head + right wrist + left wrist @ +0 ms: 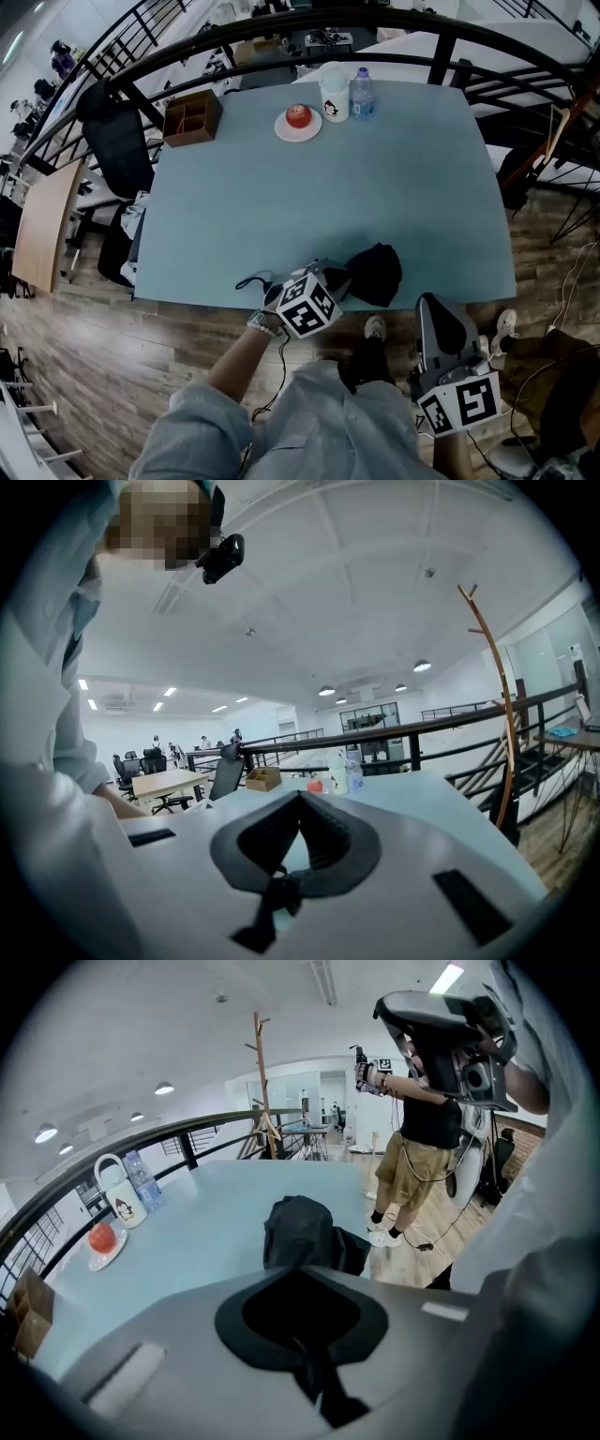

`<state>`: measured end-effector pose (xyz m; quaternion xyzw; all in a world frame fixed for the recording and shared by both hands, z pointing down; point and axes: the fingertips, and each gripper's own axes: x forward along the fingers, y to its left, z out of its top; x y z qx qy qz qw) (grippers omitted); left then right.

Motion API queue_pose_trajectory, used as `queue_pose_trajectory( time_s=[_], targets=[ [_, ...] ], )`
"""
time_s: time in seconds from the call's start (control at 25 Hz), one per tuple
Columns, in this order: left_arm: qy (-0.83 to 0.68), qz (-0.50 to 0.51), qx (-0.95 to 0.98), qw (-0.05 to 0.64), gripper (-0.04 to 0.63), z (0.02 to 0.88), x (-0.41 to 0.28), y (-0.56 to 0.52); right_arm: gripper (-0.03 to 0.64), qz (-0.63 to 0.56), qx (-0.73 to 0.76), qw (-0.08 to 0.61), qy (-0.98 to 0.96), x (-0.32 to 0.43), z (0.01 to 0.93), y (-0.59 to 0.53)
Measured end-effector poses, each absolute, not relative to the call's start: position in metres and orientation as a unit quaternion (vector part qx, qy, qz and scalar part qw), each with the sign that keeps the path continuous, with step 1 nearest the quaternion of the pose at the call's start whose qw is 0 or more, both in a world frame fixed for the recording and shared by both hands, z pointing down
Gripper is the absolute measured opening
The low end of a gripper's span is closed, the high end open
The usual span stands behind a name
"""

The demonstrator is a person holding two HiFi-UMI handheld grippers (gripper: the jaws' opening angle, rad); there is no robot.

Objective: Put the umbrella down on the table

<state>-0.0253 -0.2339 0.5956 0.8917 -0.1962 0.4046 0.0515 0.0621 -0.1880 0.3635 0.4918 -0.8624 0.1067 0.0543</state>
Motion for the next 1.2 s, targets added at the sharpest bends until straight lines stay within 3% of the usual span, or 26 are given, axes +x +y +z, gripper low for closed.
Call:
queue_pose_trajectory(
  time_s=[0.56, 1.0, 1.2],
  targets=[
    [-0.262, 0.318, 0.908, 0.076, 0.005, 0.549, -0.035, -0.239, -0.008, 0.088, 0.493, 0.054, -0.864, 0.052, 0.353, -0.190],
    [-0.328, 0.197, 0.919, 0.100, 0.005, 0.460, -0.050, -0.240, -0.008, 0.060, 0.490, 0.044, -0.869, 0.043, 0.336, -0.192],
    [-0.351, 0.167, 0.918, 0.077, 0.005, 0.418, -0.065, -0.235, -0.008, 0.053, 0.483, 0.036, -0.873, 0.033, 0.330, -0.194]
  ],
)
